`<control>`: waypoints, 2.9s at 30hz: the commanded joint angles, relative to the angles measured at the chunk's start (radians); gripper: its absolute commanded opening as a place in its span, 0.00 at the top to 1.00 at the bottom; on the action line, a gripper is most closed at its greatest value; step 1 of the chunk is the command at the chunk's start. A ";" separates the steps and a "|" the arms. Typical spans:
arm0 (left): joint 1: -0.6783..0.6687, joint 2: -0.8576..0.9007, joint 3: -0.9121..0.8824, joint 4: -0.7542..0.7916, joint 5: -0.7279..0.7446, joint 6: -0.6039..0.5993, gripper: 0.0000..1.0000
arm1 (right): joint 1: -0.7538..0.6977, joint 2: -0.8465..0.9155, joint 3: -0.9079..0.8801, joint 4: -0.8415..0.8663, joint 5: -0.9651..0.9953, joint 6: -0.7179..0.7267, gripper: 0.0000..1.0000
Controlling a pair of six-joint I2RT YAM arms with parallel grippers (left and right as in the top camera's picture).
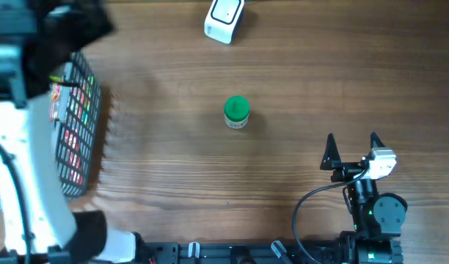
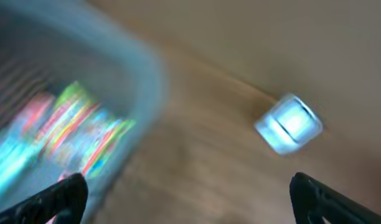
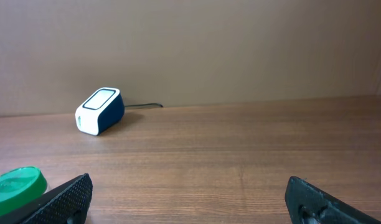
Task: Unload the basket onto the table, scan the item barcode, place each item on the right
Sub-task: 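Lift the bottle out and place it upright on the table center, then reach the left gripper into the basket and grasp the Haribo bag, then carry the Haribo bag out and drop it right of the bottle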
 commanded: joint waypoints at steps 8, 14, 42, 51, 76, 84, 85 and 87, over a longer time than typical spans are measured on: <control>0.511 0.036 -0.645 0.296 0.123 -0.520 0.00 | 0.002 -0.004 -0.002 0.005 0.010 -0.001 0.00; 0.507 0.138 -0.909 0.624 0.124 -0.569 0.00 | 0.002 -0.004 -0.002 0.005 0.010 -0.001 0.00; 0.588 -0.016 -0.222 0.411 0.307 -0.351 0.96 | 0.002 -0.004 -0.002 0.005 0.010 -0.002 0.00; 0.000 -0.166 -0.213 0.330 0.351 -0.320 0.96 | 0.002 -0.004 -0.002 0.005 0.010 -0.001 0.01; -0.681 0.289 -0.104 0.475 0.259 0.054 0.00 | 0.002 -0.004 -0.002 0.005 0.010 -0.001 0.00; 0.050 -0.083 -0.103 0.115 -0.059 -0.183 0.00 | 0.002 -0.004 -0.002 0.005 0.010 -0.001 0.00; 0.140 -0.071 -0.113 0.056 -0.053 -0.231 0.00 | 0.002 -0.004 -0.002 0.005 0.010 -0.001 0.00; 0.319 -0.029 -0.158 -0.043 -0.053 -0.340 0.00 | 0.002 -0.004 -0.002 0.005 0.010 -0.002 0.00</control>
